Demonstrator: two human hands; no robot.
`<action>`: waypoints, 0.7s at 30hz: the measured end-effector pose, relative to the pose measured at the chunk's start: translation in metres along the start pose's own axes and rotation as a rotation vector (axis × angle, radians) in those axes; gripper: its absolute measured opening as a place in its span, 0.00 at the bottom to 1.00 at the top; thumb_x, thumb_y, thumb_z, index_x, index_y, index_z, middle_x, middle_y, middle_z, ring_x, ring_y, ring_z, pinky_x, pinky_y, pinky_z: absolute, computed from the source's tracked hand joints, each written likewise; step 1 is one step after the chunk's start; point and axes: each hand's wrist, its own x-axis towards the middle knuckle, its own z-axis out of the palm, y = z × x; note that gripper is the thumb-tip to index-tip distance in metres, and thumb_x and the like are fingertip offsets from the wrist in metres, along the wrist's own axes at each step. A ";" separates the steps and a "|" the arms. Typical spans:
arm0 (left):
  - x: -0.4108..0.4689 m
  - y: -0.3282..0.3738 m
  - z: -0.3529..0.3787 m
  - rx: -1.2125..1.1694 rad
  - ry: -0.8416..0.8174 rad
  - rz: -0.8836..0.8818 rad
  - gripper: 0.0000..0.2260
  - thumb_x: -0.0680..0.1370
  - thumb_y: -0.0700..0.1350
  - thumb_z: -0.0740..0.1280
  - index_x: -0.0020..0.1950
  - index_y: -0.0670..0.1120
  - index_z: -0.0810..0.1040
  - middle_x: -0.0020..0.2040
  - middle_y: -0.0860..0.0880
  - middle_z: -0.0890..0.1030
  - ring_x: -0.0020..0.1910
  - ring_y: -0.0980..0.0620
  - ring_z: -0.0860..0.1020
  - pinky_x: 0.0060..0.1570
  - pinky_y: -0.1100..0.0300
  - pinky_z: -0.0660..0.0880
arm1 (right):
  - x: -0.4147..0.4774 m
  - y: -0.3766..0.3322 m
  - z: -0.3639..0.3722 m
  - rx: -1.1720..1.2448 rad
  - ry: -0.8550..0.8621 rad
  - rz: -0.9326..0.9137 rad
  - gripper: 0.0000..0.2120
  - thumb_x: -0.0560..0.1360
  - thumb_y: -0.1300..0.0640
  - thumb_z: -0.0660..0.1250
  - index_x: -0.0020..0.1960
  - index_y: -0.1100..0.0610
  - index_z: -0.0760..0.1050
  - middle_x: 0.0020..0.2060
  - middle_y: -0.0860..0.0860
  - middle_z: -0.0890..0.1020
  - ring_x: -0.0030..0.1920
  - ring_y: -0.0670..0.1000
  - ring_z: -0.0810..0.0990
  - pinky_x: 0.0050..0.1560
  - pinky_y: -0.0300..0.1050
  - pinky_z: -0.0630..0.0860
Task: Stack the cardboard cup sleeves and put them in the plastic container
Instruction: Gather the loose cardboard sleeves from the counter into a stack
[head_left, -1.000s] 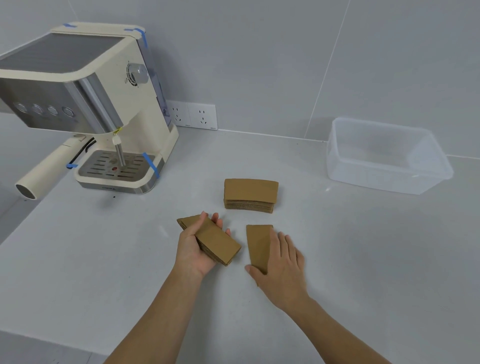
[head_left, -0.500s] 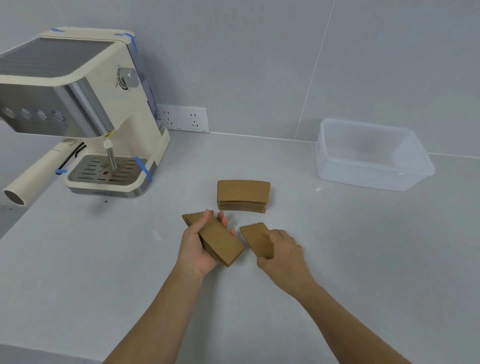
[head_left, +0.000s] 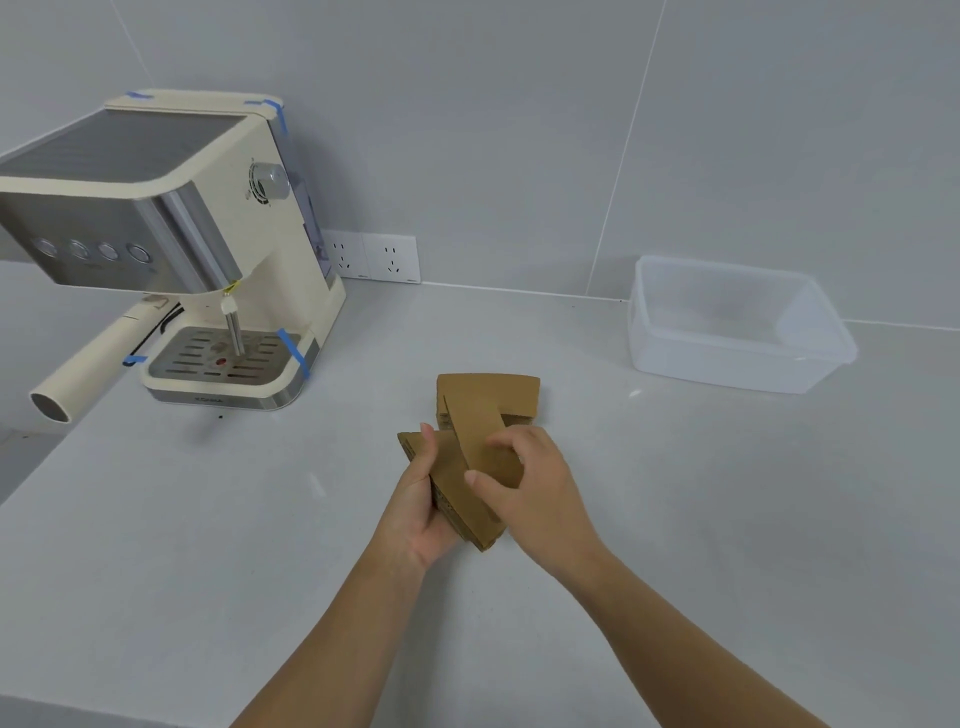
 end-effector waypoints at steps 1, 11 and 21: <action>0.000 0.000 0.000 0.003 0.000 0.003 0.28 0.70 0.63 0.61 0.53 0.42 0.83 0.52 0.40 0.84 0.50 0.42 0.83 0.48 0.47 0.80 | -0.001 0.000 0.003 -0.012 -0.003 -0.007 0.17 0.70 0.52 0.68 0.58 0.53 0.73 0.57 0.46 0.73 0.60 0.48 0.70 0.62 0.46 0.70; -0.002 -0.001 -0.003 -0.010 0.038 0.040 0.23 0.67 0.56 0.67 0.54 0.40 0.79 0.46 0.43 0.84 0.46 0.45 0.83 0.49 0.49 0.78 | -0.012 0.004 0.014 -0.129 -0.113 -0.066 0.16 0.73 0.52 0.66 0.59 0.55 0.73 0.58 0.49 0.73 0.58 0.48 0.68 0.64 0.47 0.67; -0.012 0.005 -0.006 0.155 0.018 -0.057 0.13 0.70 0.40 0.68 0.55 0.40 0.80 0.44 0.43 0.85 0.41 0.45 0.83 0.45 0.50 0.79 | -0.002 0.008 -0.004 -0.007 -0.209 -0.062 0.07 0.73 0.54 0.66 0.51 0.53 0.77 0.53 0.47 0.79 0.51 0.42 0.75 0.46 0.29 0.68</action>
